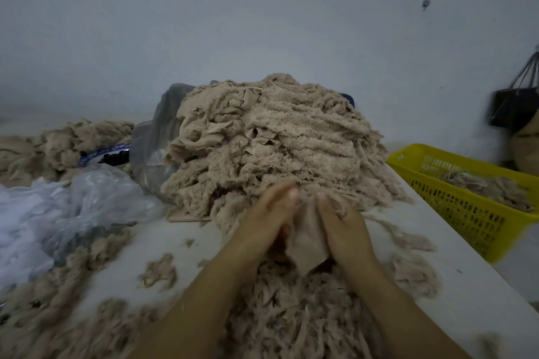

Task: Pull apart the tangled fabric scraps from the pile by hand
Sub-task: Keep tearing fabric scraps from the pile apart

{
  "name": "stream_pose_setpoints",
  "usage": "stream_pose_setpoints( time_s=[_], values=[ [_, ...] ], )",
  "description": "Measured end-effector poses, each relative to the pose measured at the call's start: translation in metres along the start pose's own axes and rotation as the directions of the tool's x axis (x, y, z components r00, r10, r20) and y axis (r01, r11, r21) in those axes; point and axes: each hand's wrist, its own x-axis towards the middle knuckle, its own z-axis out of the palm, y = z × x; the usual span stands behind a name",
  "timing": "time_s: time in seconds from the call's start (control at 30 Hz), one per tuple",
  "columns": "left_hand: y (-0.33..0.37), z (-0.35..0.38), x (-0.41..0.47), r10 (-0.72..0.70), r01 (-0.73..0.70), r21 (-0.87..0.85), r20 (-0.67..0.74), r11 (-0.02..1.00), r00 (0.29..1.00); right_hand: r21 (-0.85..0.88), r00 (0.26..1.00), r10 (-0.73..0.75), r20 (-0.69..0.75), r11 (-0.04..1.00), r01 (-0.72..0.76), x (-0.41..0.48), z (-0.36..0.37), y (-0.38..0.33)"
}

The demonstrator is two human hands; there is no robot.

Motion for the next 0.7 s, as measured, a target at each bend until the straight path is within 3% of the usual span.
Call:
stream_pose_setpoints(
  time_s=[0.07,0.13,0.17,0.23,0.33,0.4,0.47,0.53,0.57,0.63,0.67,0.7],
  values=[
    [0.004,0.008,-0.005,-0.014,0.009,0.062,0.078,0.998,0.997,0.009,0.997,-0.046,0.055,0.999,0.046,-0.004,0.002,-0.002],
    [0.003,0.011,-0.004,-0.03,0.03,0.032,0.014,0.999,0.999,0.025,0.999,-0.04,0.002,0.999,0.04,-0.002,0.001,-0.005],
    [0.003,0.011,-0.004,-0.042,0.042,-0.016,-0.023,0.999,0.999,0.05,0.999,-0.036,-0.01,0.998,0.037,0.0,-0.001,-0.004],
    [0.006,0.01,-0.003,-0.077,0.059,-0.267,-0.056,0.962,0.996,0.08,0.998,0.007,0.063,0.997,-0.012,0.003,-0.003,-0.003],
    [0.015,0.004,0.002,-0.087,0.01,-0.677,-0.079,0.736,0.993,-0.1,0.958,0.064,0.279,0.994,-0.038,-0.002,-0.001,0.0],
    [0.018,-0.006,0.006,-0.108,-0.077,-0.811,-0.17,0.58,0.979,-0.243,0.925,0.057,0.377,0.969,0.04,-0.004,0.0,0.004],
    [0.017,-0.017,0.009,-0.15,-0.162,-0.869,-0.259,0.468,0.954,-0.274,0.926,0.102,0.364,0.962,0.002,-0.001,-0.003,0.006],
    [0.016,-0.026,0.01,-0.177,-0.229,-0.88,-0.326,0.416,0.929,-0.193,0.958,0.158,0.24,0.975,-0.113,0.004,-0.009,0.005],
    [0.016,-0.029,0.009,-0.161,-0.259,-0.848,-0.367,0.463,0.916,-0.085,0.964,0.206,0.166,0.977,-0.194,0.006,-0.012,0.004],
    [0.015,-0.028,0.007,-0.079,-0.24,-0.616,-0.445,0.75,0.892,0.101,0.943,0.314,0.108,0.94,-0.325,0.006,-0.013,0.0],
    [0.013,-0.023,0.006,-0.025,-0.174,-0.376,-0.471,0.91,0.882,0.193,0.927,0.354,0.127,0.908,-0.373,0.005,-0.012,-0.001],
    [0.008,-0.017,0.005,0.052,-0.114,-0.108,-0.462,0.987,0.885,0.276,0.912,0.371,0.174,0.871,-0.407,0.004,-0.009,-0.004]
  ],
)
